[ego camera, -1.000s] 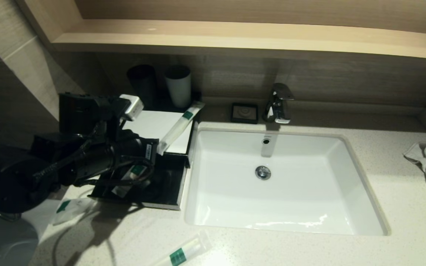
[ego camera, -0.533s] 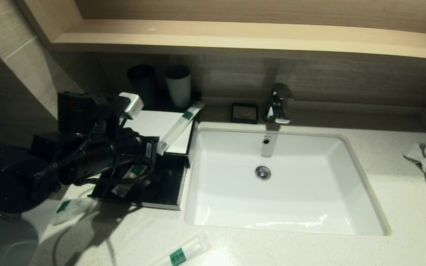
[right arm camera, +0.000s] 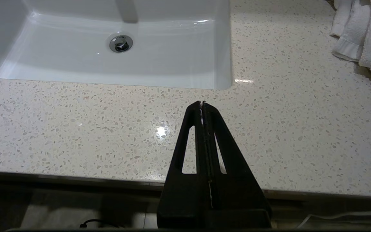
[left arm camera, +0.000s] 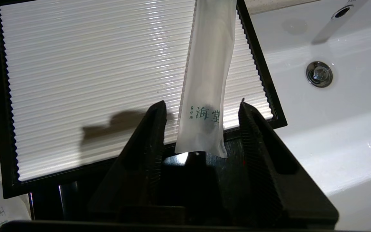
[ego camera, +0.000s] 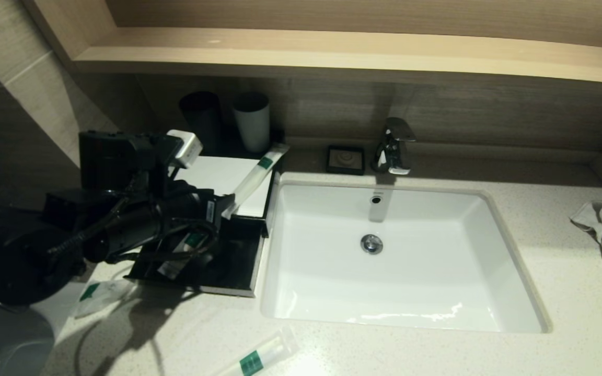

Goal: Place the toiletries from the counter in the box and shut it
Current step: Pick up the bathroom toiletry

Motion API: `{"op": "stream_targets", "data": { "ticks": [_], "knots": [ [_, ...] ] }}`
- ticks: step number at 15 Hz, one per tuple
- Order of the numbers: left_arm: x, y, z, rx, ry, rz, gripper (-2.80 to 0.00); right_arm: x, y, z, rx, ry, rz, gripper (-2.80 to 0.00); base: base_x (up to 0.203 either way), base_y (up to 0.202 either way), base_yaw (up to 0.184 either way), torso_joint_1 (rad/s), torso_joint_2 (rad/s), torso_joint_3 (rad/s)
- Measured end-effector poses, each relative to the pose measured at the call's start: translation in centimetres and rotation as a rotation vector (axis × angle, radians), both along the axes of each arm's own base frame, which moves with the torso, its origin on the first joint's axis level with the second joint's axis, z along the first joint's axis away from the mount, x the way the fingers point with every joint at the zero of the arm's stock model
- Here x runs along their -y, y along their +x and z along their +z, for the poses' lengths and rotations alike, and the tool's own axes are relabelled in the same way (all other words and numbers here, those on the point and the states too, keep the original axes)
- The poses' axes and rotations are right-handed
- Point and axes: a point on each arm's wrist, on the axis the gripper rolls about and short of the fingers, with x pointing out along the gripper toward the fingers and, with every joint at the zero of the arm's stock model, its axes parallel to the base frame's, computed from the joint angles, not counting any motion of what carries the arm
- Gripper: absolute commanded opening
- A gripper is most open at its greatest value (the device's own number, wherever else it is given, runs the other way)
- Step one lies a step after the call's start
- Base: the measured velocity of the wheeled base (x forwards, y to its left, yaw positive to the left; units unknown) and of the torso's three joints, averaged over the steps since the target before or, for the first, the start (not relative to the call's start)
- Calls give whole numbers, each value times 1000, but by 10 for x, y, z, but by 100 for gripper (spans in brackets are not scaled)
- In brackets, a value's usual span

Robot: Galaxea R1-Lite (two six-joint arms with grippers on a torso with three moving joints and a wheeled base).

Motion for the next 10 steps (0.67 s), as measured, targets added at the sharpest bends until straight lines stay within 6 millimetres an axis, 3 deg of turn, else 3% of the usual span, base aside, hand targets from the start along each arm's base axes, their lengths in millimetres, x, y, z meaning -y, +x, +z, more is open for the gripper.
{"op": "stream_targets", "data": {
  "ticks": [10],
  "knots": [
    [3,5,-11,-23,12,-3,0,0,0,0,0,0,0,-280,0,0,0,0,0,0]
  ]
}}
